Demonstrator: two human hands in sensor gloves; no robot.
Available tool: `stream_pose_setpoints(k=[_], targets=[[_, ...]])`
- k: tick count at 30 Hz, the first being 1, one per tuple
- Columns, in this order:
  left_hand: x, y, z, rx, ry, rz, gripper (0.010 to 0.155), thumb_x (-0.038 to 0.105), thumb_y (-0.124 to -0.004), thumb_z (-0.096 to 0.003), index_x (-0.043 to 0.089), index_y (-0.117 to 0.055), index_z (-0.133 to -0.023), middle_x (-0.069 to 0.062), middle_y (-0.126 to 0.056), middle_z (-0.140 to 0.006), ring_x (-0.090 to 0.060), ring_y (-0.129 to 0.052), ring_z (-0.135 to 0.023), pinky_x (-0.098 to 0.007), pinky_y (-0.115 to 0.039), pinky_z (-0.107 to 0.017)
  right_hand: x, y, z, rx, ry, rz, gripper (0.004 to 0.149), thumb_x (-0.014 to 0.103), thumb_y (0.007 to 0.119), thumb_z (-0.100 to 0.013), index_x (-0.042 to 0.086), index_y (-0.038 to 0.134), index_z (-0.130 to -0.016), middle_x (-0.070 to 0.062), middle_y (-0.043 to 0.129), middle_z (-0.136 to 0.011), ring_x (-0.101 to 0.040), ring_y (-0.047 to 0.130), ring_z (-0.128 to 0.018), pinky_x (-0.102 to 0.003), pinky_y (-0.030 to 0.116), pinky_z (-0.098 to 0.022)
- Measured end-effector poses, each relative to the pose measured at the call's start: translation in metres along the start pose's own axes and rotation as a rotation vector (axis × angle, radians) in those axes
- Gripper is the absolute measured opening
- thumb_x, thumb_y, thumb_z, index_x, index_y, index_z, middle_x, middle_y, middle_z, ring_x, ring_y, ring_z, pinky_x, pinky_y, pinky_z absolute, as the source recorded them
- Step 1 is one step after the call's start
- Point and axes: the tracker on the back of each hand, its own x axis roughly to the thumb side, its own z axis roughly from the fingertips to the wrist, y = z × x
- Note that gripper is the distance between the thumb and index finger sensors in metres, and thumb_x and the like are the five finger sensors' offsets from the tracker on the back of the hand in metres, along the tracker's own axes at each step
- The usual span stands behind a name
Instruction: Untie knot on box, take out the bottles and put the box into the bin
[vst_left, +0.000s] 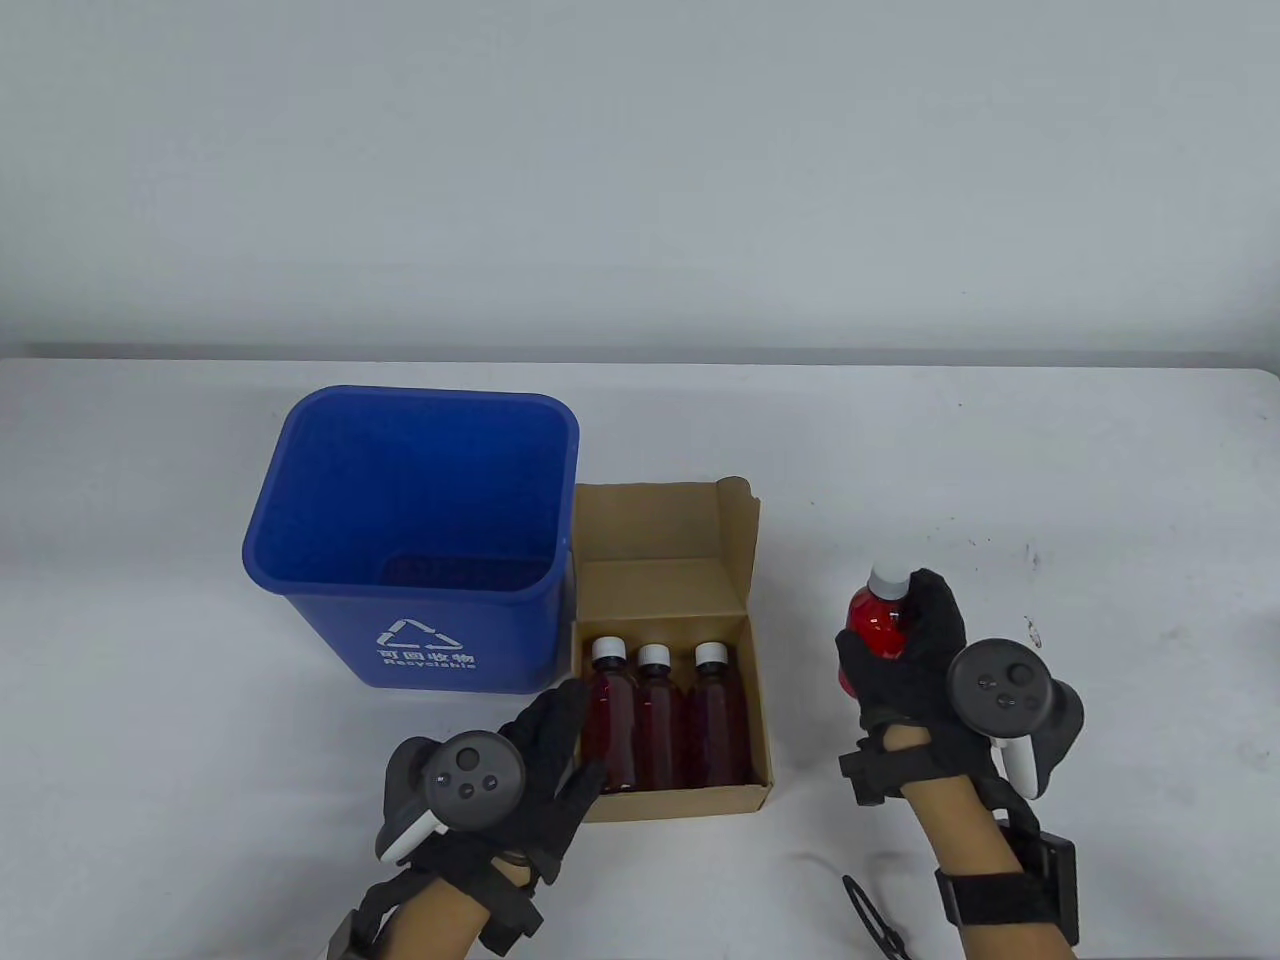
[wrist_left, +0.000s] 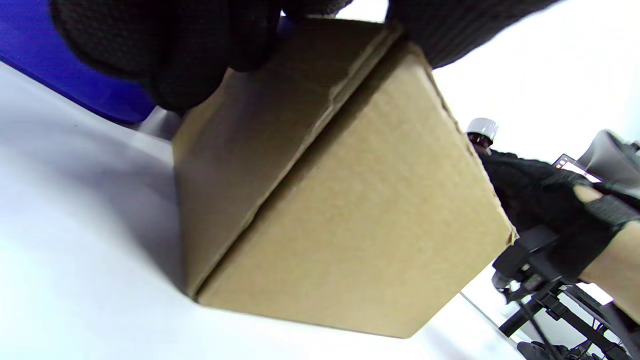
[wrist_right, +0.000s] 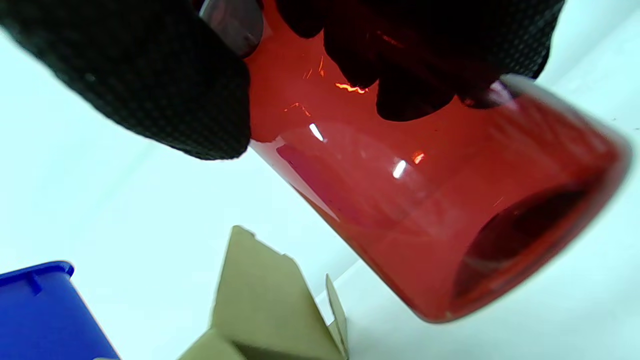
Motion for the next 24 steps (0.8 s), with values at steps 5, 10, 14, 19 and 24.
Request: stream_pose_setpoints(k=[5, 10, 14, 19, 24], targets=[[0.000, 0.000, 0.000, -0.002, -0.001, 0.002, 0.079, 0.049, -0.064, -0.0515, 0.013, -0.029, -0.112, -0.023, -0.046, -0.109, -0.055, -0.074, -0.079, -0.063, -0.067, -0.058, -0.041, -0.011, -0.003, -0.064, 0.102, -0.031, 0.086, 0.034, 0.093, -0.043, 0.004, 0.034, -0.097, -0.018, 0.052, -0.096, -0.048, 0.074, -0.086, -0.062, 0.068, -0.059], [0.000, 0.000, 0.000, -0.004, 0.001, 0.008, 0.079, 0.049, -0.064, -0.0515, 0.013, -0.028, -0.112, -0.024, -0.046, -0.109, -0.055, -0.074, -0.079, -0.063, -0.067, -0.058, -0.069, -0.023, -0.008, -0.096, 0.150, -0.024, 0.086, 0.034, 0.094, -0.042, 0.005, 0.034, -0.097, -0.017, 0.051, -0.096, -0.047, 0.073, -0.086, -0.062, 0.067, -0.059], [0.000, 0.000, -0.001, -0.004, 0.001, 0.008, 0.079, 0.049, -0.064, -0.0516, 0.013, -0.028, -0.112, -0.023, -0.046, -0.109, -0.055, -0.074, -0.079, -0.063, -0.067, -0.058, -0.084, -0.023, -0.012, -0.100, 0.195, -0.049, 0.086, 0.033, 0.094, -0.042, 0.005, 0.034, -0.097, -0.017, 0.050, -0.097, -0.048, 0.072, -0.087, -0.063, 0.066, -0.060], [-0.001, 0.000, -0.001, -0.005, 0.000, 0.012, 0.079, 0.049, -0.064, -0.0516, 0.013, -0.028, -0.112, -0.024, -0.046, -0.109, -0.055, -0.074, -0.079, -0.063, -0.067, -0.058, -0.093, -0.023, -0.016, -0.103, 0.211, -0.041, 0.086, 0.033, 0.094, -0.042, 0.007, 0.033, -0.097, -0.015, 0.050, -0.098, -0.047, 0.071, -0.088, -0.063, 0.065, -0.061], [-0.001, 0.000, -0.001, -0.007, 0.000, 0.015, 0.079, 0.049, -0.064, -0.0516, 0.013, -0.028, -0.112, -0.024, -0.045, -0.109, -0.055, -0.074, -0.079, -0.063, -0.067, -0.058, -0.103, -0.021, -0.016, -0.087, 0.239, -0.055, 0.087, 0.034, 0.094, -0.042, 0.009, 0.032, -0.098, -0.013, 0.049, -0.099, -0.046, 0.071, -0.089, -0.061, 0.065, -0.062]])
